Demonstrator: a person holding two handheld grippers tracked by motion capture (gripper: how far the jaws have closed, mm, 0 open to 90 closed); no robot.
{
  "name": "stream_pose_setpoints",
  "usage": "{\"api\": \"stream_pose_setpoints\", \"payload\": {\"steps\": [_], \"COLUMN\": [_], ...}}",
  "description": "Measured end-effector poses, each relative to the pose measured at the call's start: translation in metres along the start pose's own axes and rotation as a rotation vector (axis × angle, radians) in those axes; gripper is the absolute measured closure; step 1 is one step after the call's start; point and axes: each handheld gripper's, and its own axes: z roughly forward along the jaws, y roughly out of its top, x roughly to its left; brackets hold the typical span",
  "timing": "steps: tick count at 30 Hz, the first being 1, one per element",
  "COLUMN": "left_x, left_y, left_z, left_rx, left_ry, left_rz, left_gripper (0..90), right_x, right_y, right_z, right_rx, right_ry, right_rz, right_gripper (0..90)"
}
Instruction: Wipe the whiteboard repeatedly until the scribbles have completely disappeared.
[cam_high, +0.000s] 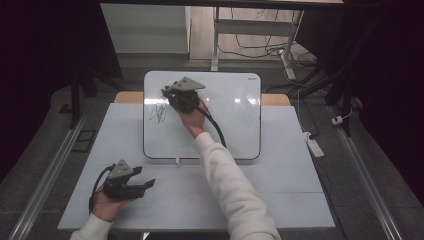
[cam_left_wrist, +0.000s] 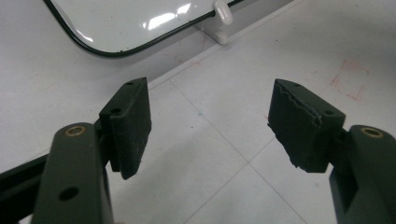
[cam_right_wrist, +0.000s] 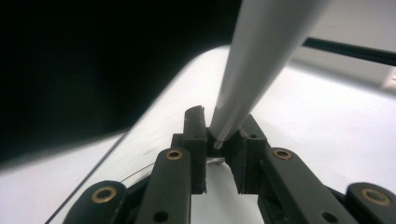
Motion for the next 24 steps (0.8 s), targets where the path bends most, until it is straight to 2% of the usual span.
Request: {"api": "stream_pose_setpoints", "payload": {"steps": [1,3,4,5,6,7,8,10,12,13,15,17,20,21,22,24], "left_x": [0.0,0.0,0.0,0.0,0.0,0.0,0.0,0.0,0.0,0.0,0.001,0.001,0.0,0.0,0.0,0.0], "left_y": [0.0,0.001,0.001,0.001,0.001,0.001,0.001,0.001,0.0,0.0,0.001,0.001,0.001,0.001,0.0,0.001], "left_z": [0.0,0.002,0.002,0.003,0.003,0.003,0.002,0.001,0.0,0.0,0.002,0.002,0.001,0.0,0.0,0.0], "left_rx": [0.0,0.004,0.004,0.006,0.006,0.006,0.005,0.003,-0.002,-0.002,0.002,0.003,0.002,-0.002,-0.004,-0.006], "left_ry": [-0.001,-0.003,-0.003,-0.005,-0.005,-0.005,-0.003,-0.001,-0.002,-0.004,-0.006,-0.007,-0.005,-0.005,-0.004,-0.004], "left_rz": [0.0,0.001,0.001,0.004,0.004,0.004,0.005,0.005,0.002,0.0,0.0,0.003,0.004,0.001,0.001,0.001], "left_gripper": [30.6,30.6,30.6,30.6,30.6,30.6,30.6,30.6,30.6,30.6,30.6,30.6,30.6,30.7,30.7,30.7], "right_x": [-0.006,-0.005,0.002,0.011,0.011,0.022,0.02,0.01,0.004,0.006,0.014,0.024,0.023,0.013,0.009,0.009], "right_y": [0.002,0.0,-0.003,-0.006,-0.006,-0.008,-0.006,-0.002,0.0,-0.001,-0.004,-0.008,-0.007,-0.003,-0.001,-0.002], "right_z": [-0.002,-0.002,0.001,0.005,0.005,0.011,0.011,0.009,0.008,0.009,0.011,0.014,0.014,0.011,0.009,0.009], "right_rx": [-0.015,-0.017,0.001,0.018,0.018,0.034,0.026,-0.013,-0.027,-0.025,-0.003,0.022,0.022,-0.002,-0.01,-0.011], "right_ry": [-0.021,-0.011,0.02,0.054,0.054,0.078,0.068,0.027,0.006,0.007,0.048,0.085,0.084,0.031,0.02,0.017], "right_rz": [0.023,0.038,0.02,-0.019,-0.019,-0.071,-0.059,0.0,0.019,0.01,-0.01,-0.052,-0.054,-0.016,0.005,0.01], "right_gripper": [77.6,77.6,77.6,77.6,77.6,77.6,77.6,77.6,77.6,77.7,77.6,77.6,77.6,77.6,77.6,77.6]}}
